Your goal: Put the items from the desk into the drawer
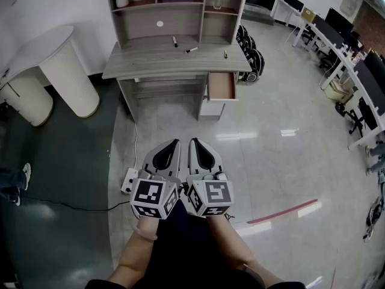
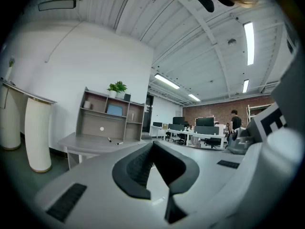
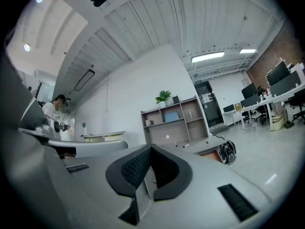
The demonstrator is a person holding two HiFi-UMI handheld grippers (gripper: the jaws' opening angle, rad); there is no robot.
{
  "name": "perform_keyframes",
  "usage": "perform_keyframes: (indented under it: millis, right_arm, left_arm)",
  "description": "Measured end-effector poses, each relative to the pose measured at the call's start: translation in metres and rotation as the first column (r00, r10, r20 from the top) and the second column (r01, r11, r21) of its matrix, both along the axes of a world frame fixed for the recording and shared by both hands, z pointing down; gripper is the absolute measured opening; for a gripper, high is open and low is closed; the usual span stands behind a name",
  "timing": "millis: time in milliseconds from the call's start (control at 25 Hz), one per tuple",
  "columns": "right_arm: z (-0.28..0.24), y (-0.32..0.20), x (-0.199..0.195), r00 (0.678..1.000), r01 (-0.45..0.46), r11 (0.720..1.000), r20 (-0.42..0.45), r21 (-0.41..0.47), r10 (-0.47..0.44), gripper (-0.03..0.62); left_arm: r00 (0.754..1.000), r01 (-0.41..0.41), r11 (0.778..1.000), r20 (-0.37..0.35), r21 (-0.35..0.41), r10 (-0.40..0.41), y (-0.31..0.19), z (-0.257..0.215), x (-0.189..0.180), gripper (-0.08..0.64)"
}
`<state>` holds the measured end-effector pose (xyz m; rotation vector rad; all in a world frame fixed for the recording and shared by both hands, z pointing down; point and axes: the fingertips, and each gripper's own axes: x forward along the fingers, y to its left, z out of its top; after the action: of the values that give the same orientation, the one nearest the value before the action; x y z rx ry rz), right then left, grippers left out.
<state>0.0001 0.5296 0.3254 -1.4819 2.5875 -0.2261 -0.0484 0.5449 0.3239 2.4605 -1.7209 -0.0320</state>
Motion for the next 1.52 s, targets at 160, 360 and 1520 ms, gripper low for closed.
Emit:
perform_keyframes:
  millis: [160, 360, 1520]
  right_arm:
    - [0.011, 0.005, 0.008, 1.0, -0.005, 0.999, 0.017, -0.052, 0.006, 0.029]
    - [0.018, -0.003, 0.017, 0.999, -0.046, 0.994, 0.025, -0.097, 0.049, 0.029]
    - [-0.009, -0.221, -0.052, 0.995, -0.07, 0.995, 0.07, -0.065, 0.074, 0.028]
  left_arm:
    - [1.0, 0.0, 1.0, -0.008, -0.007, 0.0, 0.005, -0.001, 0.001, 0.028]
    - [1.0, 0.016, 1.0, -0.005, -0.027, -0.016, 0.005, 0.005, -0.003, 0.028]
    - [0.998, -0.047, 0.998, -0.036, -0.03, 0.046, -0.217, -0.002, -0.067, 0.028]
